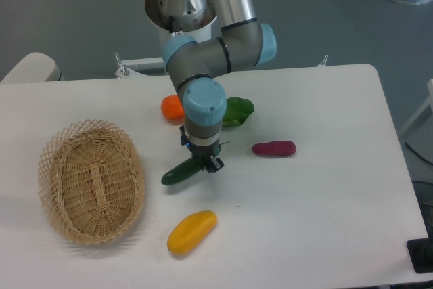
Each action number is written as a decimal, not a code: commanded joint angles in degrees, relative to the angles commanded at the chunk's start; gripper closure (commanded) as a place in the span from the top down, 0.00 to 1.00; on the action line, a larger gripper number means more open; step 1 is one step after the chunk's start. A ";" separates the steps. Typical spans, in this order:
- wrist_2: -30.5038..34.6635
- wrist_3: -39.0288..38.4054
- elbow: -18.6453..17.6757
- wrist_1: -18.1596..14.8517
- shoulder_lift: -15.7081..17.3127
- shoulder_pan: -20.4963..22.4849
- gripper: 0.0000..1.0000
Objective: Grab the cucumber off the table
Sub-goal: 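Lift the held cucumber up and carry it away from the basket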
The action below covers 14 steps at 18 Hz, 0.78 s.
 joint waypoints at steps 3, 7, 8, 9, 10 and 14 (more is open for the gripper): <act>0.09 3.68 5.18 -3.69 -1.58 2.20 0.09; 0.09 4.75 13.70 -6.86 -6.14 3.79 0.10; 0.18 4.75 15.81 -7.91 -7.37 3.79 0.10; 0.18 4.75 18.01 -9.05 -8.69 3.87 0.10; 0.18 4.75 20.29 -10.11 -10.09 3.87 0.10; 0.09 4.75 28.73 -11.43 -15.72 4.93 0.10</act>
